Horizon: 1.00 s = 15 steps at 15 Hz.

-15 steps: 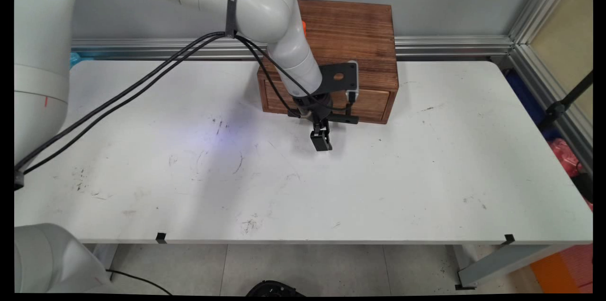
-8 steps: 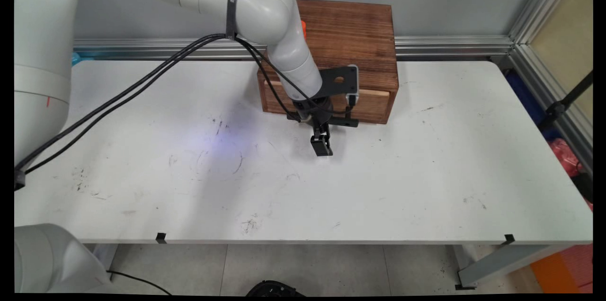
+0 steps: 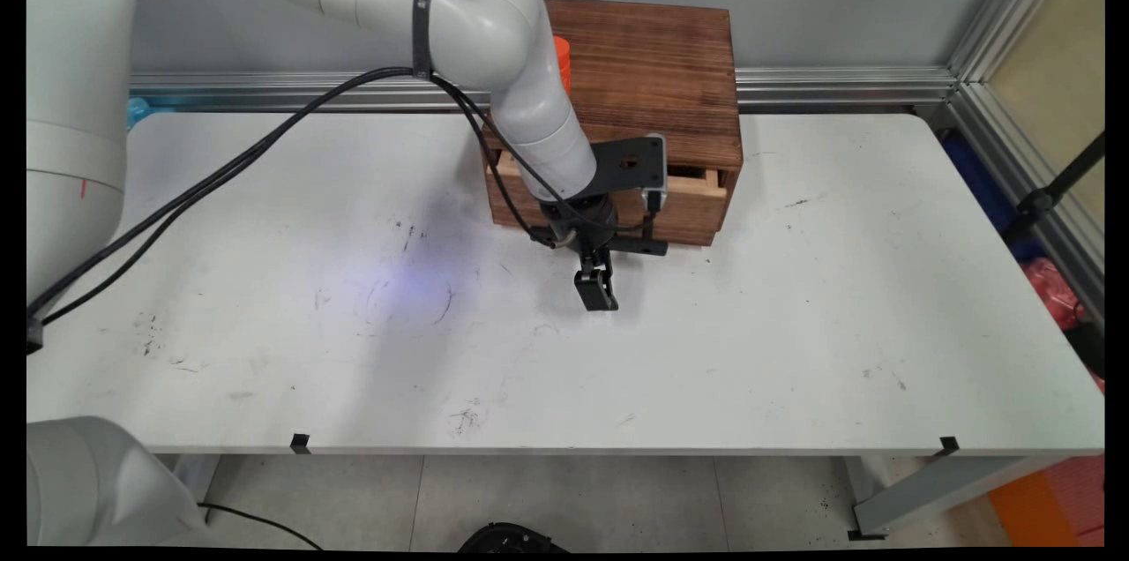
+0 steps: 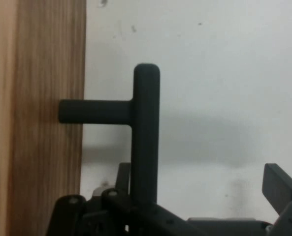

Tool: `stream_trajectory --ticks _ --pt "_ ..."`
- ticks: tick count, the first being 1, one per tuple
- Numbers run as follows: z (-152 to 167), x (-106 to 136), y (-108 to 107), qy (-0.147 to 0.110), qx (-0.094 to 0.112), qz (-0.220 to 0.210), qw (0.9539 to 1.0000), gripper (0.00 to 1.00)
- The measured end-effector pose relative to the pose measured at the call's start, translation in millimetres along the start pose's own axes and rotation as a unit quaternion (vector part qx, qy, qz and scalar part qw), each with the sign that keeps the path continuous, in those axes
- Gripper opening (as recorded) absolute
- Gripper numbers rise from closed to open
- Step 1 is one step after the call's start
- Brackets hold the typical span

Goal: Open the drawer

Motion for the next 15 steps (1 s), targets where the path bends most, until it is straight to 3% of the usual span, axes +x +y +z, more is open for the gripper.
stream_trajectory --ticks 15 --pt "-16 3 56 0.003 -0.017 0.014 0.9998 1.0"
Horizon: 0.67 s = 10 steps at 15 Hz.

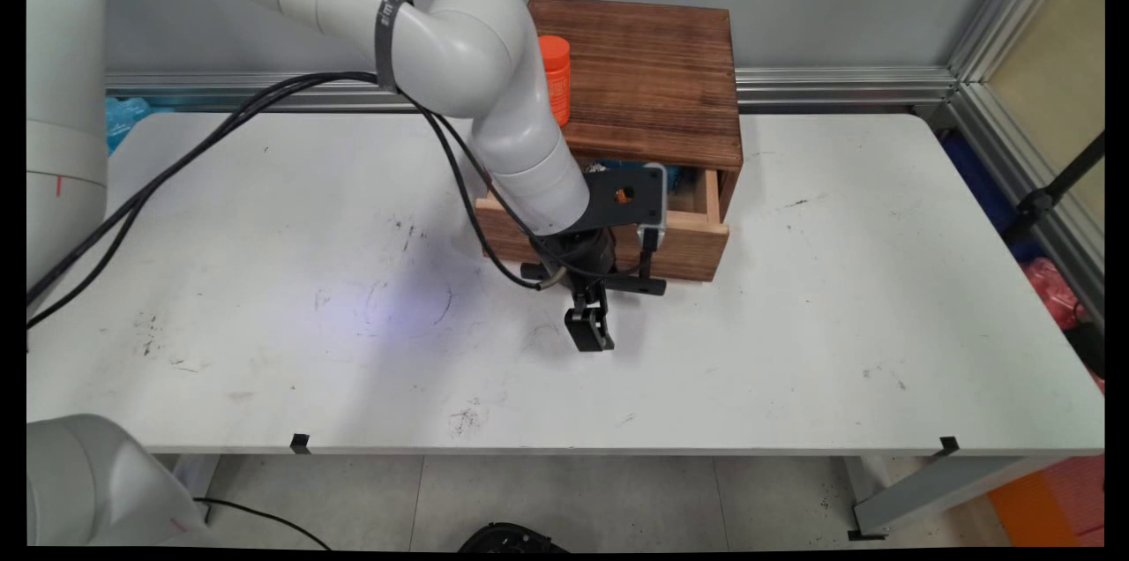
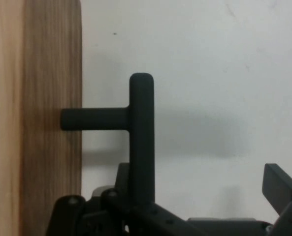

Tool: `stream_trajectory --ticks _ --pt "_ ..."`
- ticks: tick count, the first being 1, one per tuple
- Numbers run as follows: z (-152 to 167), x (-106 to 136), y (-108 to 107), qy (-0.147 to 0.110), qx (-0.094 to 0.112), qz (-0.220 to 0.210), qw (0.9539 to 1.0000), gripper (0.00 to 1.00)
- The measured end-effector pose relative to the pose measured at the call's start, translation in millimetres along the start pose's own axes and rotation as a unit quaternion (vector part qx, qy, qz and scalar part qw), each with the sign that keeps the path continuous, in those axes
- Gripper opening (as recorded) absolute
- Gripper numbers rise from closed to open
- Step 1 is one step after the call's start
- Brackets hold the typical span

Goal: Open the drawer

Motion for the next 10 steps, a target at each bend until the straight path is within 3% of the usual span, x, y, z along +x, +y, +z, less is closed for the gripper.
stream_trajectory --ticks 10 --pt "2 4 39 -0.006 -0.009 0.006 0.9999 1.0"
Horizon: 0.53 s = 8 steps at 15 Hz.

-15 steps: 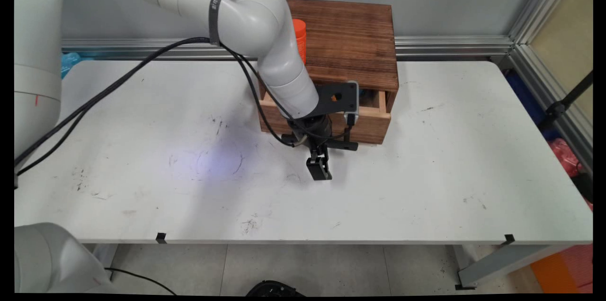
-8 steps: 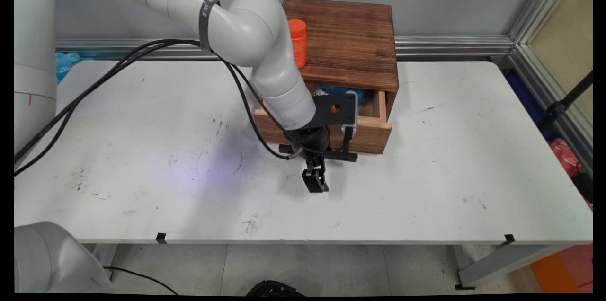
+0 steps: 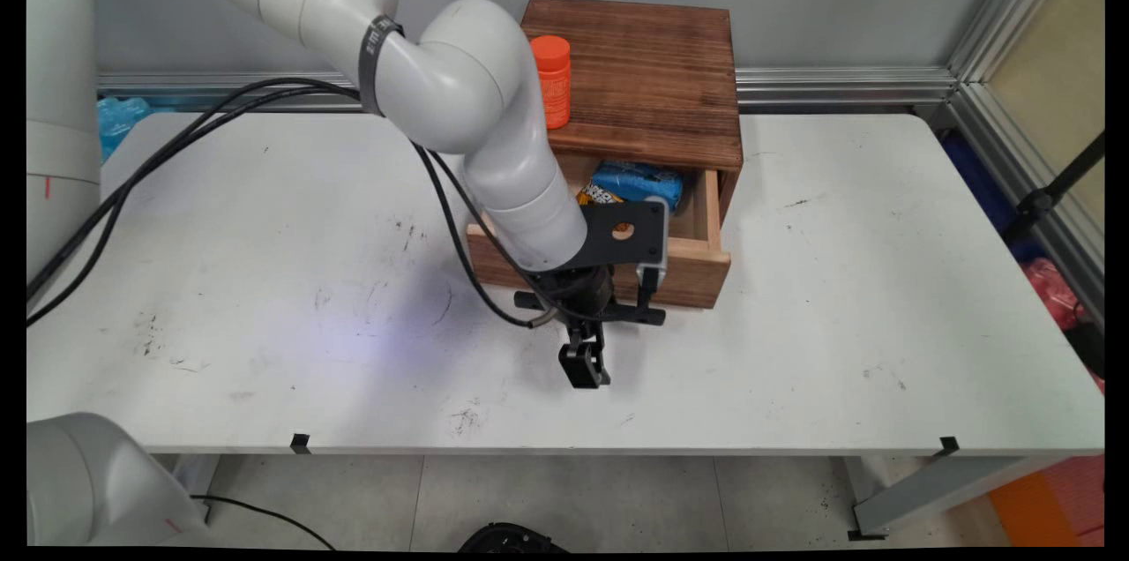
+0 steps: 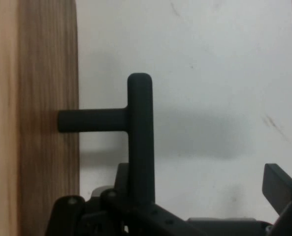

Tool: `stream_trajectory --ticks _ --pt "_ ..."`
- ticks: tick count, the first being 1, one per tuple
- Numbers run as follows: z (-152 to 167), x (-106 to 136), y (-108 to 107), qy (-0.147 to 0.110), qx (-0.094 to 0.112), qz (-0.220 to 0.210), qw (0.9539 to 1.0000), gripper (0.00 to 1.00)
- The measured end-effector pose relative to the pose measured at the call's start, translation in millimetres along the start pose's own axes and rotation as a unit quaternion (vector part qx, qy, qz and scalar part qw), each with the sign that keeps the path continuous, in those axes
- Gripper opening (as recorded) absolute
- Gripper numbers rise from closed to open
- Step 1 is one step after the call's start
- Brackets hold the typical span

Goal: Open the drawer

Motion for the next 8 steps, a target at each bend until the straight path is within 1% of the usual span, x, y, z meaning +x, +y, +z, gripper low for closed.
stream_trajectory --ticks 8 --pt "4 5 30 -0.005 -0.003 0.005 1.0 1.0"
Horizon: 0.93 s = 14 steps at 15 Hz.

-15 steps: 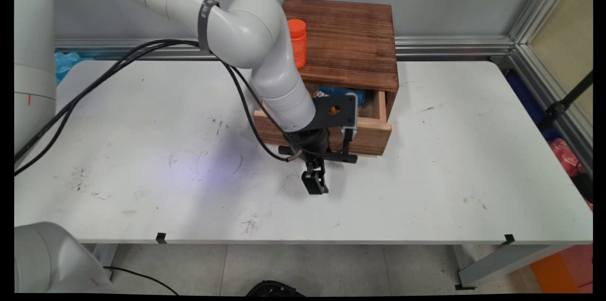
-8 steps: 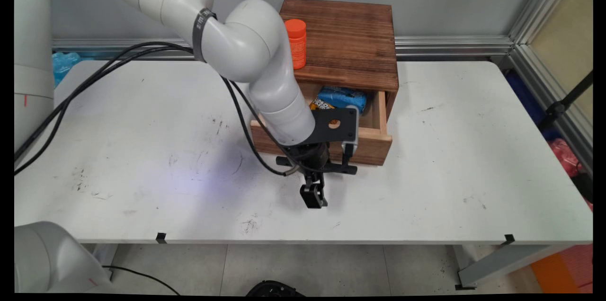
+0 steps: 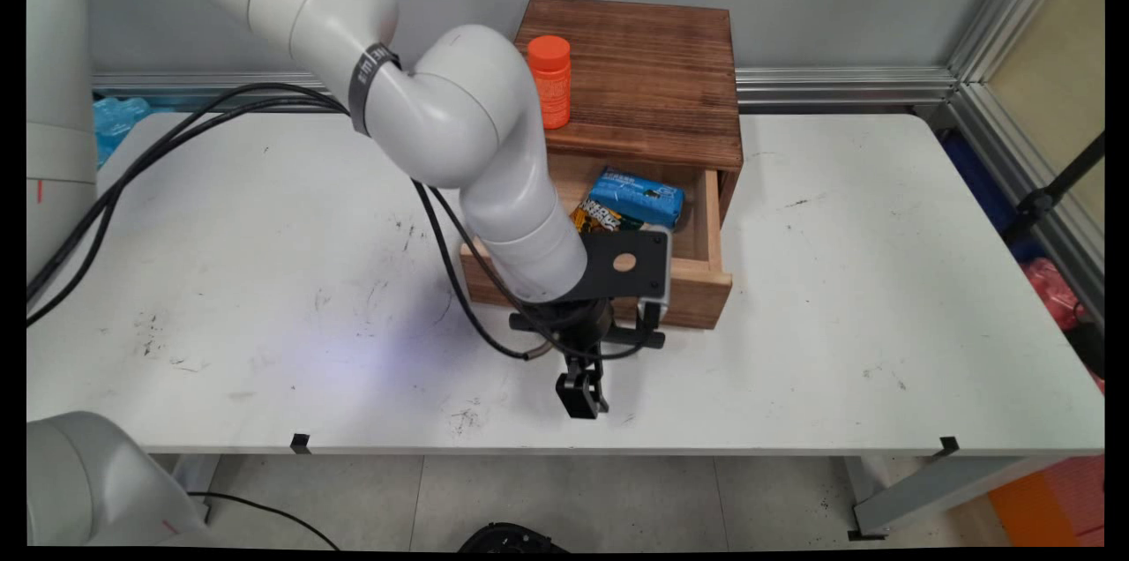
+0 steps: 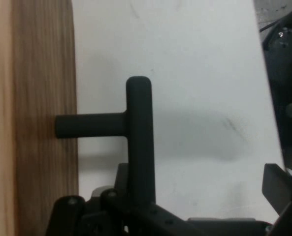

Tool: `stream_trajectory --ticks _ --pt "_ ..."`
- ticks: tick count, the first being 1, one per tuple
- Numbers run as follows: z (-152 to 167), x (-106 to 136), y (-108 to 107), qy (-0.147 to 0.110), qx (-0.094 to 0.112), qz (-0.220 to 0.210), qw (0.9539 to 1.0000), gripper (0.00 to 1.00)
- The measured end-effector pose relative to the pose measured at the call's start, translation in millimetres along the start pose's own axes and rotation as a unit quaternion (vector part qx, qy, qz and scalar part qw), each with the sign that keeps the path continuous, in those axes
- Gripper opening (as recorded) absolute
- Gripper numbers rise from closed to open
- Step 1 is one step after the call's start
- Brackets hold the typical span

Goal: Open the drawer

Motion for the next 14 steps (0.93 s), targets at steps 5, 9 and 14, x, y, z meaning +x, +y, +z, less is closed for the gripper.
stream_trajectory --ticks 5,9,14 --pt "2 7 17 -0.003 -0.004 -0.004 1.0 1.0" --pt "4 10 28 -0.009 -0.008 -0.007 0.9999 1.0" --pt "8 11 41 -0.018 -0.014 -0.012 0.9997 1.0"
